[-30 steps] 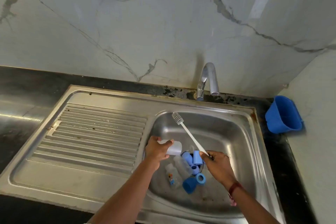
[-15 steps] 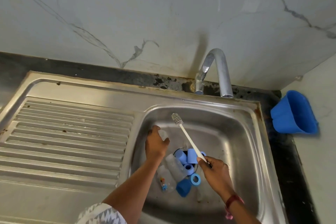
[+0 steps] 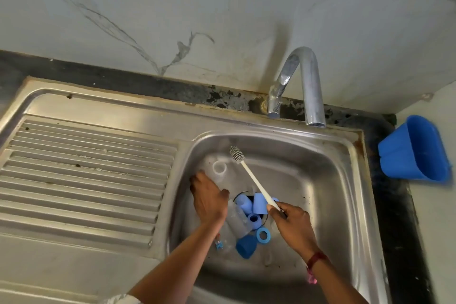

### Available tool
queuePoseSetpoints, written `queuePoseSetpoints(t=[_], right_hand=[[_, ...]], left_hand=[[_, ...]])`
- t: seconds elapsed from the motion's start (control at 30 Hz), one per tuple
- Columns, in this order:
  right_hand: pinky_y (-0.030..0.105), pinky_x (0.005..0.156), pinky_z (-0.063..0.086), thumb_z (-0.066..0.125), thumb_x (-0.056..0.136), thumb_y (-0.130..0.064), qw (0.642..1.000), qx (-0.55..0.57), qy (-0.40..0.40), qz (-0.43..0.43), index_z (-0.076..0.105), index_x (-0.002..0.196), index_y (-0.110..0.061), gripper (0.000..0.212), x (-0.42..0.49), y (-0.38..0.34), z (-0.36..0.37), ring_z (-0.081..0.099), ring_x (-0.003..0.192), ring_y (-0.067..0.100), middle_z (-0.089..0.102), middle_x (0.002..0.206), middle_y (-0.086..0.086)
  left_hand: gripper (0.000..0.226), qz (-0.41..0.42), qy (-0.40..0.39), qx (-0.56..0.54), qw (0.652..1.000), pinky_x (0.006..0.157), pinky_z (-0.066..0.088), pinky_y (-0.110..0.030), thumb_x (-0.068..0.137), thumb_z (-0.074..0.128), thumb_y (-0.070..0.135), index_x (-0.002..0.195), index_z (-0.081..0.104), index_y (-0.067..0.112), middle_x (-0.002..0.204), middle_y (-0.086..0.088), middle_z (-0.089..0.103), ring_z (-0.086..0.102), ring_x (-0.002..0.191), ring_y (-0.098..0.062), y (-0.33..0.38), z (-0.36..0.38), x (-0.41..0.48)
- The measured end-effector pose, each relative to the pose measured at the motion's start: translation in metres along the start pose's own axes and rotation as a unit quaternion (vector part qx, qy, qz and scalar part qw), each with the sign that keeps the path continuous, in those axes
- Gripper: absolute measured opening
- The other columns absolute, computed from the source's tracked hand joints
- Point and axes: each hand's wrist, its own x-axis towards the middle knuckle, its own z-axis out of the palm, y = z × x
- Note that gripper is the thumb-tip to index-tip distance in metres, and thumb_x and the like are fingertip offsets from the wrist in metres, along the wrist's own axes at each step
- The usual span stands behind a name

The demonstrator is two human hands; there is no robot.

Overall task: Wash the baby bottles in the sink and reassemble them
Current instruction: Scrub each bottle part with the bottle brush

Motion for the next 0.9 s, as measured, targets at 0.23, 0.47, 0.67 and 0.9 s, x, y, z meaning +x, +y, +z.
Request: queuePoseSetpoints(t=[0.23, 0.47, 0.67, 0.9], right_hand=[[0.016, 0.047, 0.035, 0.06, 0.095, -0.037, 1.0, -0.008, -0.005, 0.03, 0.058, 0.065, -0.021, 0.034, -0.007, 0.005, 0.001, 0.039, 0.045, 0.005, 0.047, 0.051, -0.005], [0.015, 0.045, 0.032, 0.059, 0.096, -0.036, 0.999, -0.002, 0.004, 0.039, 0.063, 0.071, -0.014, 0.033, -0.018, 0.012, -0.002, 0.036, 0.046, 0.006, 0.044, 0.052, -0.006], [0.016, 0.046, 0.033, 0.058, 0.096, -0.038, 0.999, -0.014, 0.017, 0.04, 0.061, 0.069, -0.012, 0.037, -0.027, 0.009, -0.014, 0.036, 0.048, 0.007, 0.043, 0.051, -0.006], [0.015, 0.044, 0.031, 0.058, 0.095, -0.034, 0.999, -0.024, 0.04, 0.013, 0.06, 0.068, -0.012, 0.035, -0.049, -0.001, -0.026, 0.033, 0.046, 0.008, 0.039, 0.05, -0.007]], left_hand=[[0.048, -0.013, -0.122, 0.127, 0.984, 0.075, 0.047, -0.03, 0.088, 0.061, 0.052, 0.113, 0.053, 0.013, 0.11, -0.007, 0.066, 0.065, 0.099, -0.023, -0.012, 0.022, -0.025], [0.051, -0.019, -0.164, 0.147, 0.975, 0.072, 0.043, -0.028, 0.086, 0.063, 0.05, 0.117, 0.049, 0.013, 0.114, -0.006, 0.064, 0.063, 0.104, -0.022, -0.002, 0.024, -0.016], [0.067, -0.118, -0.16, -0.015, 0.98, 0.079, 0.051, -0.03, 0.072, 0.08, 0.05, 0.121, 0.054, 0.012, 0.116, -0.005, 0.066, 0.063, 0.103, -0.025, -0.01, 0.005, -0.02], [0.04, -0.098, -0.14, -0.168, 0.971, 0.067, 0.049, -0.026, 0.062, 0.091, 0.041, 0.087, 0.069, 0.018, 0.086, 0.003, 0.072, 0.064, 0.078, -0.013, -0.016, -0.023, -0.041]])
